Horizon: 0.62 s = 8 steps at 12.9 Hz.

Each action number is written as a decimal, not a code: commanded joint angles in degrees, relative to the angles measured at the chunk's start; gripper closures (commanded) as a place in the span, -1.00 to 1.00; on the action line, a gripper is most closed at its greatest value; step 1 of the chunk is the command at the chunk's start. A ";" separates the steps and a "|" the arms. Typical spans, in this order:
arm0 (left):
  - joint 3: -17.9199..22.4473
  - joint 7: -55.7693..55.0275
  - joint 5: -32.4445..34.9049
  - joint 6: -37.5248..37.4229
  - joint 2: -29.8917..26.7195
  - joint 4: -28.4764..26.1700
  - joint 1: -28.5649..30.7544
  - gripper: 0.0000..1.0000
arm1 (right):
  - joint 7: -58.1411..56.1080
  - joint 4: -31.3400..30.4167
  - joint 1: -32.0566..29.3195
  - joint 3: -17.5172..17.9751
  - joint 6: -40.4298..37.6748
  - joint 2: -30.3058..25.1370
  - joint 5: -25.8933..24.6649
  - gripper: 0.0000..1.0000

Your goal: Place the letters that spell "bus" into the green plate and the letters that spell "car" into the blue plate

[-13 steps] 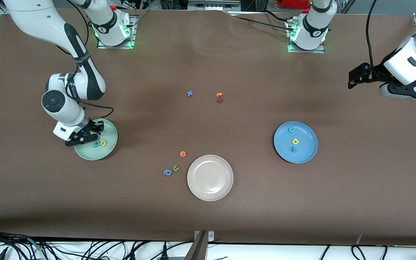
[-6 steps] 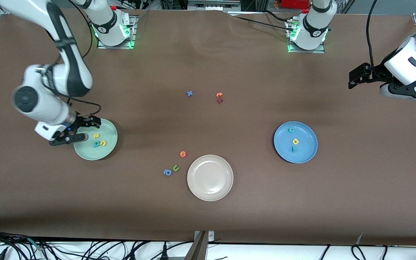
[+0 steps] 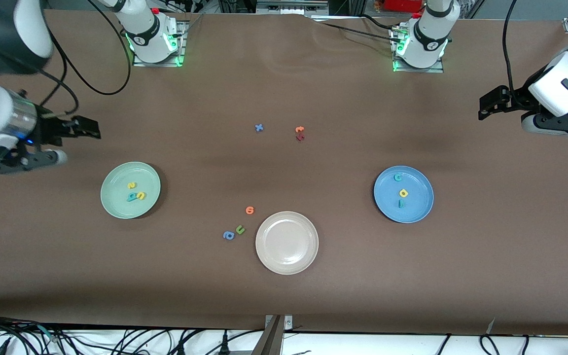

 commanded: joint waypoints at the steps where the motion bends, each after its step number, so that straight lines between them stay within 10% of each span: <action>1: -0.15 -0.57 0.66 -1.04 -0.28 0.79 0.06 -1.00 | 1.00 0.48 -1.50 0.72 -3.59 -3.97 0.09 -1.00; 8: -0.06 -1.19 0.57 -0.42 -0.36 0.87 0.15 -1.00 | 3.37 -1.20 -1.69 2.66 -1.06 -5.57 -2.20 -1.00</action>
